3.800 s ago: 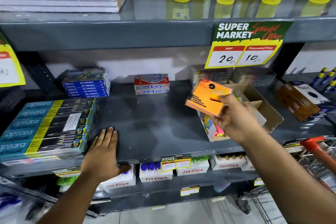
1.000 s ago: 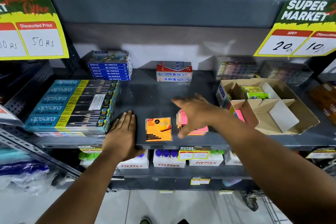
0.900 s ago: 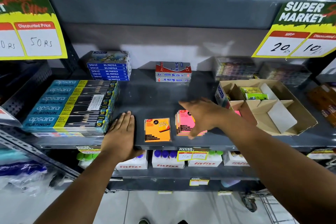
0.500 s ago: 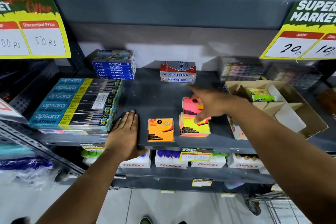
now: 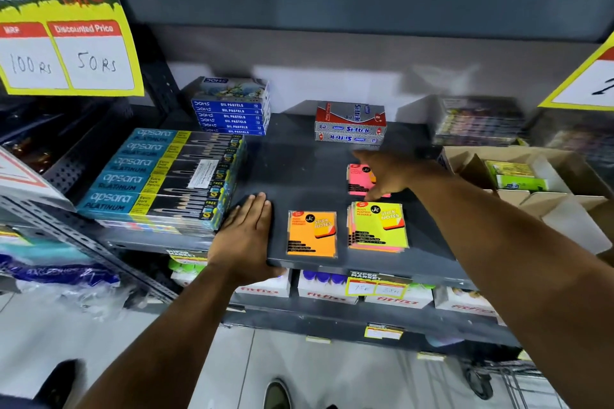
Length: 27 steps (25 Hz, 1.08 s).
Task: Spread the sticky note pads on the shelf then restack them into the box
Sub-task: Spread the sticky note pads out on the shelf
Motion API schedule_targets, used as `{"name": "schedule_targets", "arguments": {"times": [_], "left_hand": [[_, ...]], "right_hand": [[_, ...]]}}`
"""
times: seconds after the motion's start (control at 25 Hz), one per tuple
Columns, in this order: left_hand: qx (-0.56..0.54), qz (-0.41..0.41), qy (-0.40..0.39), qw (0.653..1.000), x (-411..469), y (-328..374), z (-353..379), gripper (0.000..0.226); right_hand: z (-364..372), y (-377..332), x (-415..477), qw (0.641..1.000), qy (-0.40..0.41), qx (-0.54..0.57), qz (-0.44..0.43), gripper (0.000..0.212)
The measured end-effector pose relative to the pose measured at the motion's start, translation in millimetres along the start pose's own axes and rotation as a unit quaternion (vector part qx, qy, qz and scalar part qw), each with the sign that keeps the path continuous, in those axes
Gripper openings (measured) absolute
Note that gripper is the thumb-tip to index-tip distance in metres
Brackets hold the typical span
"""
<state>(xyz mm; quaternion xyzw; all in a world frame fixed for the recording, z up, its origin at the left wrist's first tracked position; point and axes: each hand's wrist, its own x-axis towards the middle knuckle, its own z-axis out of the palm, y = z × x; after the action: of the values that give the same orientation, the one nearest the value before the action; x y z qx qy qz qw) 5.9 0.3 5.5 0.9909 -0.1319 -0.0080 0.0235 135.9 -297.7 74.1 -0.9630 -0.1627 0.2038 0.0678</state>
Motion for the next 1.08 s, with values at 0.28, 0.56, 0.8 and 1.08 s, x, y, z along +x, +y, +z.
{"name": "schedule_targets", "arguments": {"times": [0.28, 0.56, 0.8, 1.08], "left_hand": [[0.034, 0.001, -0.003, 0.999, -1.0, 2.8, 1.2, 0.130], [0.045, -0.003, -0.015, 0.999, -1.2, 4.0, -0.9, 0.133], [0.023, -0.003, -0.009, 1.000, -0.4, 5.3, -3.2, 0.133], [0.004, 0.012, -0.012, 1.000, -2.4, 2.6, -1.5, 0.120]], "right_hand": [[-12.6, -22.6, -70.3, 0.994, 0.053, 0.053, -0.083, 0.104], [13.7, -28.0, -104.2, 0.995, 0.013, -0.063, -0.076, 0.117], [-26.3, -47.2, -68.7, 0.996, 0.063, -0.018, -0.059, 0.116], [0.8, -92.1, 29.8, 0.995, 0.052, -0.014, -0.085, 0.115]]}}
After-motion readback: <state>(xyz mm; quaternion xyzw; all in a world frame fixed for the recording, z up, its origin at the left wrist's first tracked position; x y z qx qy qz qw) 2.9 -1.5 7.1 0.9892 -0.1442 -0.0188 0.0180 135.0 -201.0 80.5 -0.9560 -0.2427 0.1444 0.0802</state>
